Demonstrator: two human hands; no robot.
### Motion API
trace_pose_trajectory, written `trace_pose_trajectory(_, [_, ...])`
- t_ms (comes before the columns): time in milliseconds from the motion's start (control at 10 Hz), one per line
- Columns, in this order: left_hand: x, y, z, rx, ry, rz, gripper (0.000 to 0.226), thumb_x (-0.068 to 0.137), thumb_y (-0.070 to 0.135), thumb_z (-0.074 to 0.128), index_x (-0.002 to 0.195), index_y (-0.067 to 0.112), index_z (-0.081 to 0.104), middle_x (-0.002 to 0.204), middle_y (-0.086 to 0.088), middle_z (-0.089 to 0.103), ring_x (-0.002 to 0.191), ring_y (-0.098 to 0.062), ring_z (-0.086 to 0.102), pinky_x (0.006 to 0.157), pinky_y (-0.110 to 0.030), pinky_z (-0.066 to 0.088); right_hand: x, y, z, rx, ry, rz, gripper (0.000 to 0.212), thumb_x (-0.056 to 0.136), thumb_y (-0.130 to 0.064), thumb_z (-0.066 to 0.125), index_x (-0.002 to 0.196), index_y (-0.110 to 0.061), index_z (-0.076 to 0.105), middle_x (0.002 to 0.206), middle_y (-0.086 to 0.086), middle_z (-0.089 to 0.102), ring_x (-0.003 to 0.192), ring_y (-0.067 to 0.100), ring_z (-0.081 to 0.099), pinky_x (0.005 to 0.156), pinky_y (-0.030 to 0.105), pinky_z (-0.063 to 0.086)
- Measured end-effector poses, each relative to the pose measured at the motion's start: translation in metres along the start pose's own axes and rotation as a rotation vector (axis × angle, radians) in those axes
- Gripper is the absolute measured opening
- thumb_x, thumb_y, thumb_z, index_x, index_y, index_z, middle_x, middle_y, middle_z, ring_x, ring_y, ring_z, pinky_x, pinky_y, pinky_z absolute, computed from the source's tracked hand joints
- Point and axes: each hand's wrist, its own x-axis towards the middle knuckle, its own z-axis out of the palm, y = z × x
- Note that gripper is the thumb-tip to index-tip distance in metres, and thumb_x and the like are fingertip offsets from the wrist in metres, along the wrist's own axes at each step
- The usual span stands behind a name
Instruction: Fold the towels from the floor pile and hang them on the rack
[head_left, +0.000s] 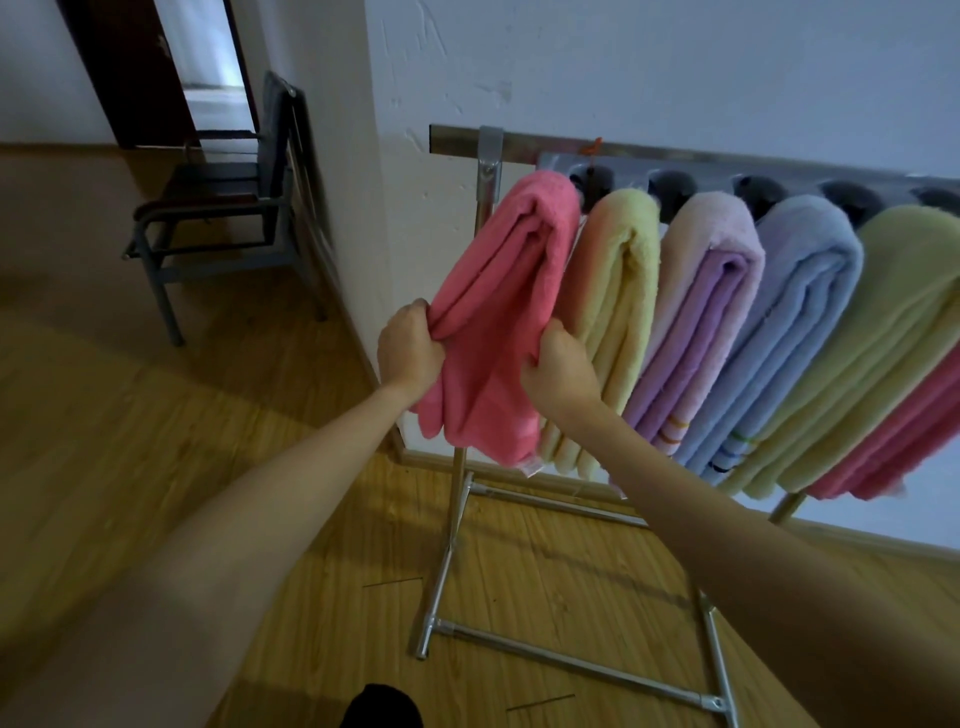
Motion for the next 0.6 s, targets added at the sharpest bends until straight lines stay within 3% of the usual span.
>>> trace_pose_trajectory(200, [-0.017,0.008,0.008,-0.023,-0.035,-0.024,0.013,0.073,-0.001,0.056,0.079,0.01,0.05,0.078,-0.005,0.055,0.067,-0.02,0.05,0.057,-0.029,0.031,0.0,0.005,-0.011,-0.041,-0.044,0.011,0.033,0.084,0.001,0.047,0.116,0.008,0.042,0.112,0.026,0.06,0.104,0.043,0.057,0.077,0.039,0.044])
trace_pose_trajectory(400, [-0.045,0.021,0.016,-0.188,-0.171,-0.045,0.011,0.083,0.014,0.062,0.093,0.009,0.06,0.083,-0.003,0.063,0.074,-0.021,0.062,0.064,-0.027,0.046,-0.011,0.013,-0.02,0.022,-0.159,-0.022,0.013,0.085,-0.006,0.054,0.096,-0.003,0.047,0.095,0.021,0.06,0.092,0.037,0.059,0.068,0.029,0.037])
trace_pose_trajectory(500, [-0.069,0.031,0.012,-0.26,-0.337,-0.054,0.015,0.089,0.03,0.06,0.097,0.016,0.058,0.086,0.003,0.062,0.077,-0.018,0.061,0.068,-0.026,0.046,-0.032,0.018,-0.031,-0.018,-0.234,-0.063,0.02,0.083,-0.005,0.055,0.102,0.0,0.05,0.097,0.016,0.061,0.091,0.033,0.06,0.077,0.036,0.047])
trace_pose_trajectory(600, [-0.08,0.041,0.008,-0.261,-0.423,-0.085,0.033,0.088,0.035,0.061,0.114,0.015,0.057,0.103,0.001,0.065,0.091,-0.017,0.062,0.079,-0.03,0.049,-0.056,0.018,-0.052,-0.054,-0.251,-0.113,0.039,0.086,-0.002,0.055,0.125,0.005,0.049,0.116,0.023,0.06,0.105,0.037,0.059,0.087,0.032,0.042])
